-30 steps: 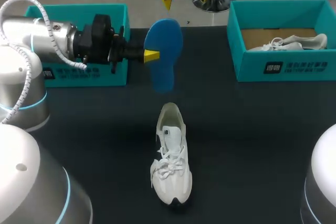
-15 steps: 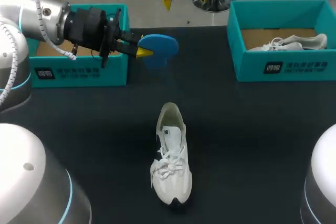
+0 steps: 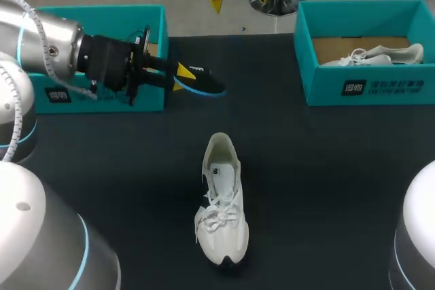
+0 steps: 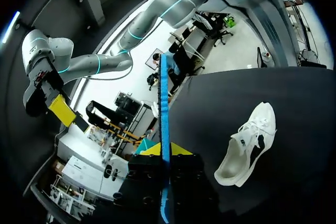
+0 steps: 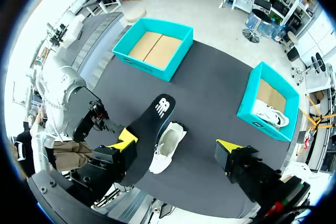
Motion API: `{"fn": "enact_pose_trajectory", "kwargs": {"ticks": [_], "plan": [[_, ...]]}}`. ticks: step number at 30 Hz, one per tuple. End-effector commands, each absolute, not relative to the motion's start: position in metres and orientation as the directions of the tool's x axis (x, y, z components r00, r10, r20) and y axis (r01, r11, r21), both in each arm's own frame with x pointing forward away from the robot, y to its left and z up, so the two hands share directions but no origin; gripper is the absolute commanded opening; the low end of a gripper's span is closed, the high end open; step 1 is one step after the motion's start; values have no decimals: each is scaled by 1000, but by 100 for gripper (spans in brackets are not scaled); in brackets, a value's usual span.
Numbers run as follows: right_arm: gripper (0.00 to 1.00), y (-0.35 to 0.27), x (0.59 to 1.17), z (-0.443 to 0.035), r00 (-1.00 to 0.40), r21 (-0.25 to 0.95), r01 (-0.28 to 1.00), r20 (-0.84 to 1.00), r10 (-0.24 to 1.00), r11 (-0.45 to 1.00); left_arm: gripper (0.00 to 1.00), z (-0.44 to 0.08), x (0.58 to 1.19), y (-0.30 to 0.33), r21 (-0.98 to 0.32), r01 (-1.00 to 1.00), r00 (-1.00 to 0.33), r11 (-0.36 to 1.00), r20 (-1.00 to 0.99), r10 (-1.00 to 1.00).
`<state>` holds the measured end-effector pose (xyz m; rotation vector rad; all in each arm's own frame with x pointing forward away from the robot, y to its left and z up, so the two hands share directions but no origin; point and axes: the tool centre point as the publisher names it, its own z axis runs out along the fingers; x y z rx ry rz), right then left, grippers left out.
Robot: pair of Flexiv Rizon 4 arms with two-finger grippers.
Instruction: Take the shoe out of the shoebox, open the shoe tongue, remove and reinsert the insole, then place the shoe into the shoebox
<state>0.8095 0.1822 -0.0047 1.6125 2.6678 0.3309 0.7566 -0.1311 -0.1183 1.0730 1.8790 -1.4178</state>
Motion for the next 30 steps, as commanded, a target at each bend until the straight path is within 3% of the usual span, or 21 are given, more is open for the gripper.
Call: {"fn": "enact_pose_trajectory", "kwargs": {"ticks": [1,13,17,20,30], "plan": [[100,183,811,-4,-470,180,875,103,877,448,0,-121,745,-129,-510,848,-531,147,-814,235],[100,183,811,-4,-470,180,875,103,877,448,0,-121,745,-129,-510,848,-531,147,-814,235],[100,183,811,-4,-470,180,875,103,877,448,0,-100,752,-133,-159,980,-188,117,-930,315],[100,183,811,-4,-470,180,875,103,877,448,0,-99,752,-128,-38,993,-69,112,-954,291],[100,183,811,-4,-470,180,875,103,877,448,0,-102,759,-112,191,968,167,160,-974,154]]}}
